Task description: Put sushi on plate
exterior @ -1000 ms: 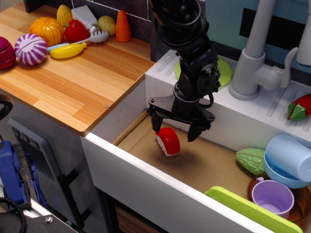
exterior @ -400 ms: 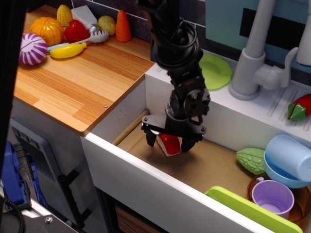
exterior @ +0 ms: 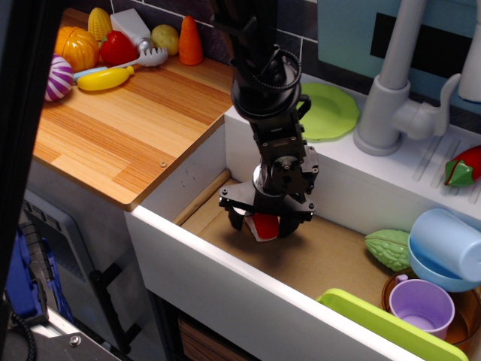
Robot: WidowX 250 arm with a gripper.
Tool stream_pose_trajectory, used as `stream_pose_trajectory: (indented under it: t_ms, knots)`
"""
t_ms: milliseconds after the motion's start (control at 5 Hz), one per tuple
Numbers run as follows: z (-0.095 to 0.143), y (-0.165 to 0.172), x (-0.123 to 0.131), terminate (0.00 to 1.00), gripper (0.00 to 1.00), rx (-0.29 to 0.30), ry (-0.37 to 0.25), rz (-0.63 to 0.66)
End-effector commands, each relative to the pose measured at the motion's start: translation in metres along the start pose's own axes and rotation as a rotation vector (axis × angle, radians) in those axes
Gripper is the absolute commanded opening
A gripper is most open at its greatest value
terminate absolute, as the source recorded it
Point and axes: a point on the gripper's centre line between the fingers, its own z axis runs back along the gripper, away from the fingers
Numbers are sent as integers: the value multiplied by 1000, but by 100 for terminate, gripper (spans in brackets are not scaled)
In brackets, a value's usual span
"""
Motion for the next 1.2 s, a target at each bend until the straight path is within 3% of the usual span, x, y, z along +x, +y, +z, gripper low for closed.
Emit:
stream_pose_trajectory:
  t_ms: [0,400,600,800,1000]
  knots:
    - [9,-3,4,0,0,10,6,4]
    - [76,3,9,0,0,126,-48,-50]
    - [103,6,13,0,0,158,-142,-115]
    - [120,-1,26,0,0,149,-260,-262]
    - [127,-16,43,0,0,109,-243,-345]
